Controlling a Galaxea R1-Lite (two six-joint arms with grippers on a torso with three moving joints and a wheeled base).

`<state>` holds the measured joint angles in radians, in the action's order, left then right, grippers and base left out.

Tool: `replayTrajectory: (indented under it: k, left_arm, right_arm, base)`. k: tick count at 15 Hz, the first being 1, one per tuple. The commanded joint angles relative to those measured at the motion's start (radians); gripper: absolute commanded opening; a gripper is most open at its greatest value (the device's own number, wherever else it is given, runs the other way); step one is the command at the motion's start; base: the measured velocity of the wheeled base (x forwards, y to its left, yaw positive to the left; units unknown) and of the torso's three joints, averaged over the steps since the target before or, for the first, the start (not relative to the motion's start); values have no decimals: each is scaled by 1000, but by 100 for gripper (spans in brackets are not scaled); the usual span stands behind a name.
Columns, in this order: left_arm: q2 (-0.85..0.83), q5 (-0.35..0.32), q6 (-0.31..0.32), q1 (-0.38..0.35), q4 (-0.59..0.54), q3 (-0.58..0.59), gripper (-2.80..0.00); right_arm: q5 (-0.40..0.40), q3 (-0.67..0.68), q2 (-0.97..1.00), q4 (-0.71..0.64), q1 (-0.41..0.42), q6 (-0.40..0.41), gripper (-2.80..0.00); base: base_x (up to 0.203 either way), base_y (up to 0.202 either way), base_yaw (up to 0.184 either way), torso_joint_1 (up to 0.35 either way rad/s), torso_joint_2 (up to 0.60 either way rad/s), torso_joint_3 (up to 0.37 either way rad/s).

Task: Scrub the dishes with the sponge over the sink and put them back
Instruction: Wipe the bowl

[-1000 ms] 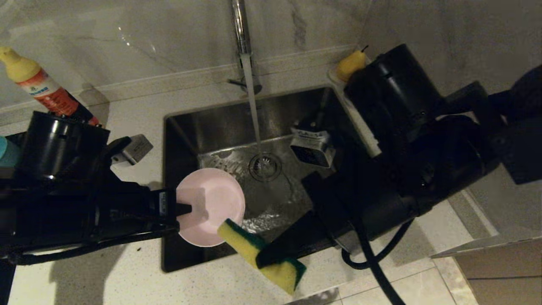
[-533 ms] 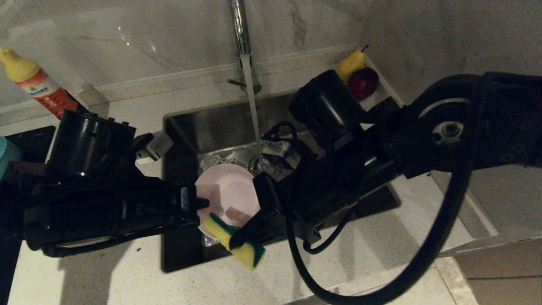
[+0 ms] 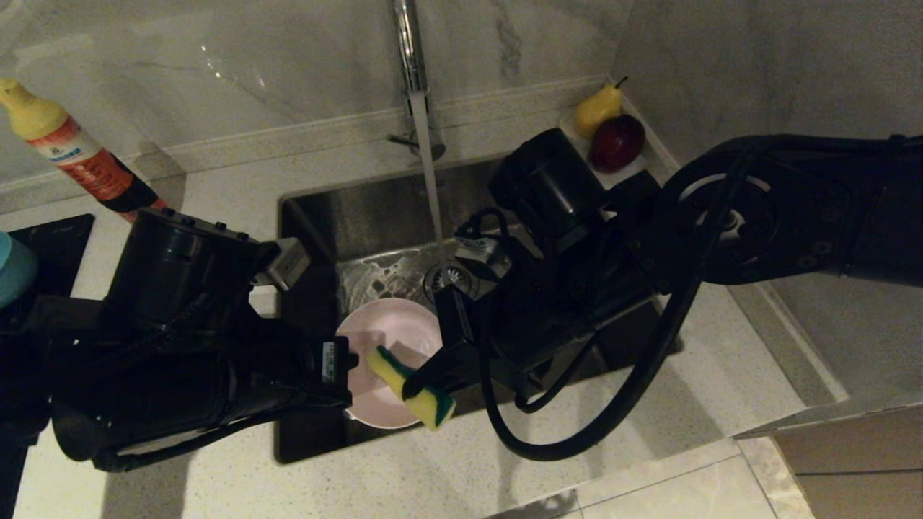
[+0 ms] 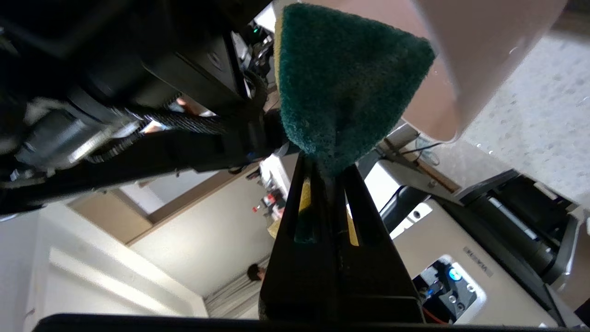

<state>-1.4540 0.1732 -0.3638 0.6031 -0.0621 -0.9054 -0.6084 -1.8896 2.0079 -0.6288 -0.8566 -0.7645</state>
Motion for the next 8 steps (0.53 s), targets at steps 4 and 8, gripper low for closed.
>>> replayTrajectory:
  k: [4,8]
  left_arm:
    - [-32,123,44,44,119,32,-280]
    - [-37,172,46,78,165,36,-280]
  right_arm:
    - [10,-20,17,-3,1,-16,-280]
    - [25,-36,78,3,-7,-18,-280]
  base:
    - [0,0,0,0,0,0]
    - [0,0,0,0,0,0]
